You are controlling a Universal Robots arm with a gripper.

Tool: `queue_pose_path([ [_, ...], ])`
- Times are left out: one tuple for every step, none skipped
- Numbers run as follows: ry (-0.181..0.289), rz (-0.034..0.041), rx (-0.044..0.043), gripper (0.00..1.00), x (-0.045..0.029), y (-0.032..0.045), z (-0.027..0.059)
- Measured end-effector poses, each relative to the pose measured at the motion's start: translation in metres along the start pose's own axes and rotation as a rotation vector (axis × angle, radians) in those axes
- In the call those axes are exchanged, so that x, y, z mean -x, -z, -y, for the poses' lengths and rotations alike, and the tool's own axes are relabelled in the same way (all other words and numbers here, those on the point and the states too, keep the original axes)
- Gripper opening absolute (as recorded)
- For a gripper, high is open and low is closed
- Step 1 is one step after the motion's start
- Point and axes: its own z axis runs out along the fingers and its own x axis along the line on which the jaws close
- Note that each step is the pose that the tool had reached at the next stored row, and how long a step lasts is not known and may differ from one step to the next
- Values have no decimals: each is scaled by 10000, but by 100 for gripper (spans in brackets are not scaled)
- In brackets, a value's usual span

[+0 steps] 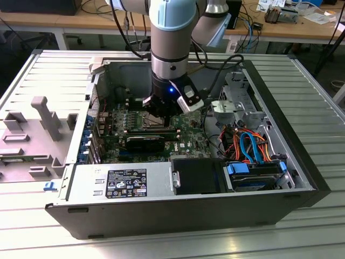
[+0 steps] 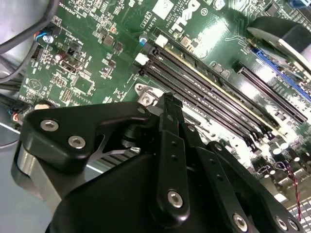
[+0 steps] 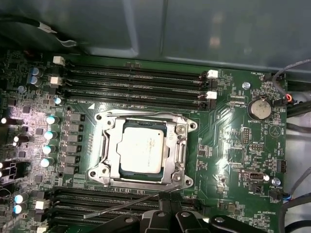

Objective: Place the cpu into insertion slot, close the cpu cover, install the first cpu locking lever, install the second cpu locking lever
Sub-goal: 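Install the second cpu locking lever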

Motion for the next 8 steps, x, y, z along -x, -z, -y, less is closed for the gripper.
queue_pose_path([
  [5,-1,-1,11,0,-19,2],
  [9,0,-1,11,-1,-28,2],
  [15,0,0,11,-1,-39,3],
  [29,-1,0,11,-1,-56,3],
  [39,-2,4,11,-1,-69,4],
  [44,-1,12,11,-2,-76,5],
  [46,1,45,11,-5,-81,5],
  [46,11,134,11,-12,-88,6],
])
